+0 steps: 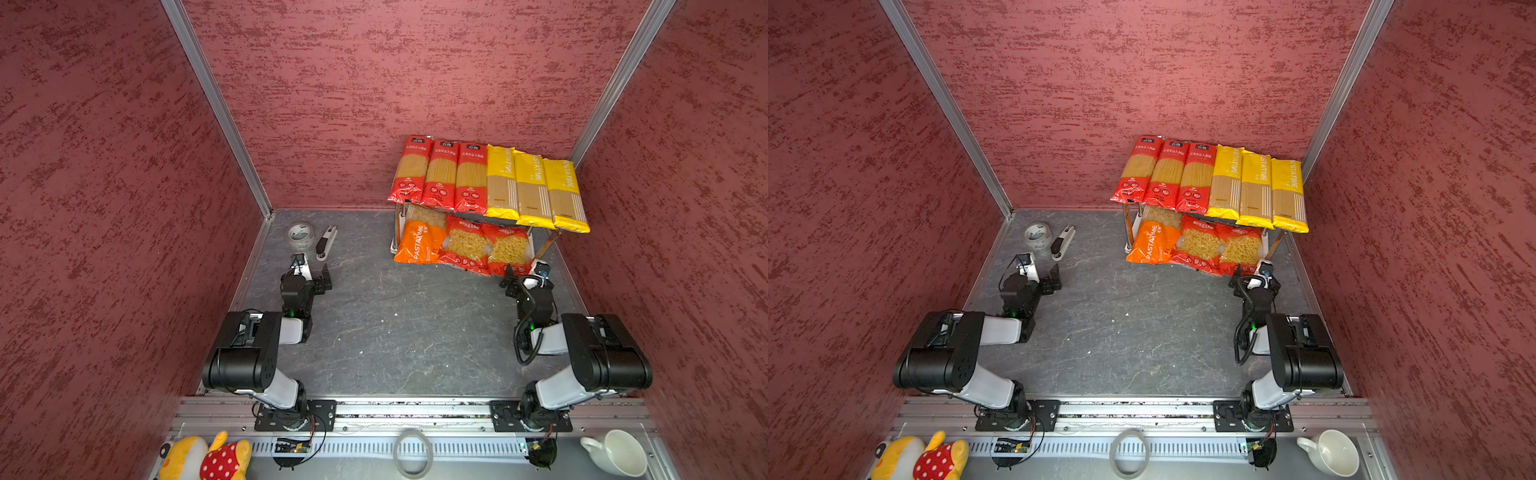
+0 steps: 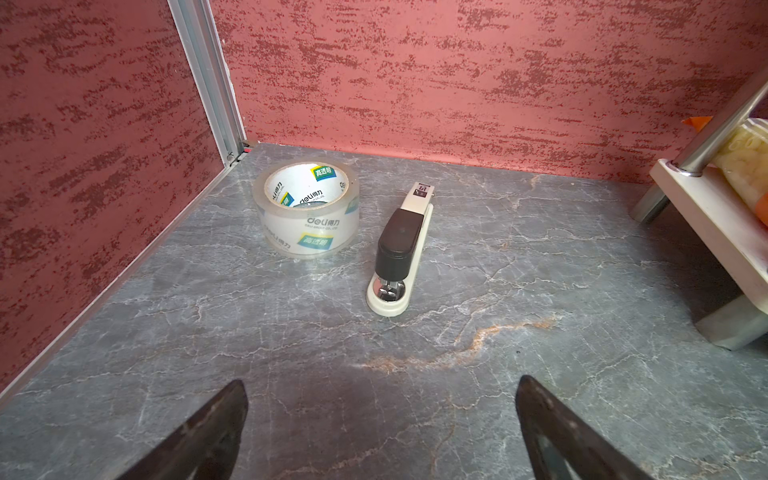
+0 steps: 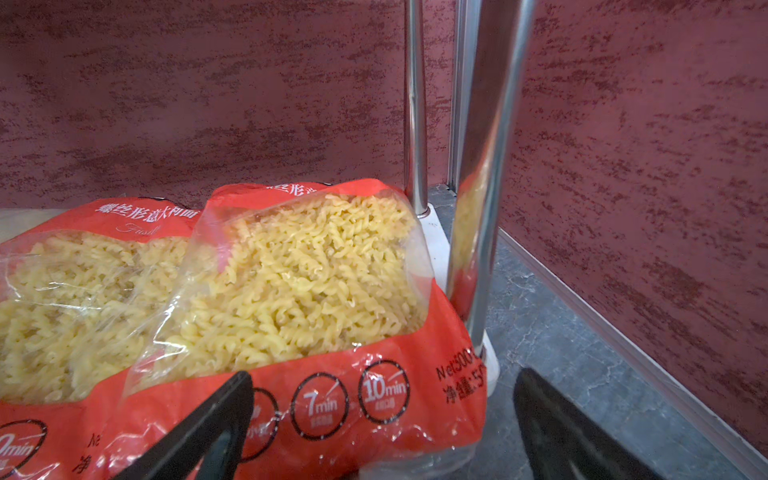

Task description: Place and organize the pasta boxes and bags onto the shelf

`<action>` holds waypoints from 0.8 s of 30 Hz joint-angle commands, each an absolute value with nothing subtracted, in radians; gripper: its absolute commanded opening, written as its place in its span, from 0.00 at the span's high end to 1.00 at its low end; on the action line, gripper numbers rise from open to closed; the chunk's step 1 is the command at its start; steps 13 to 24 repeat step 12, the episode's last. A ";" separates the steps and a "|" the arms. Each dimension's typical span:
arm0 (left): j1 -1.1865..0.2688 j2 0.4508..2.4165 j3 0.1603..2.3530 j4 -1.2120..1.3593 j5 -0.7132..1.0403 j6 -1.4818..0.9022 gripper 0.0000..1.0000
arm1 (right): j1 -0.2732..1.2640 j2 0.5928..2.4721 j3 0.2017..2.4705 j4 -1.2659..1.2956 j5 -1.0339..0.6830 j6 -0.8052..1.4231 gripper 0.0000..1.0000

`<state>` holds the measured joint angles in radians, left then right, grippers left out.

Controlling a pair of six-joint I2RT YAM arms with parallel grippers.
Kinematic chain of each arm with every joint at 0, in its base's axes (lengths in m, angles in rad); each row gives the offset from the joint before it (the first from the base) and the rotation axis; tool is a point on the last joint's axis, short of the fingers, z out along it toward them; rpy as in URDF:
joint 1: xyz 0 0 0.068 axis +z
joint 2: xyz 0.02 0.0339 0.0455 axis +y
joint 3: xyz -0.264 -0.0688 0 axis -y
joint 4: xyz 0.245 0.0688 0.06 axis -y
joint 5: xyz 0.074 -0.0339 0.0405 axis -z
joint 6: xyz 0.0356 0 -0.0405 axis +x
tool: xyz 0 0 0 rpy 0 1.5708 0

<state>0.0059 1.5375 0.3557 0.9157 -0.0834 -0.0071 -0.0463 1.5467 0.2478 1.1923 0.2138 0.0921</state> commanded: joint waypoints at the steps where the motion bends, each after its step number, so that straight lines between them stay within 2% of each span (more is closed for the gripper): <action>1: 0.011 1.535 0.369 0.917 -0.077 -0.014 0.00 | -0.041 1.547 0.262 1.196 0.227 0.075 0.01; 24: 0.006 1.535 0.369 0.917 -0.065 -0.003 0.00 | -0.041 1.546 0.257 1.205 0.224 0.074 0.01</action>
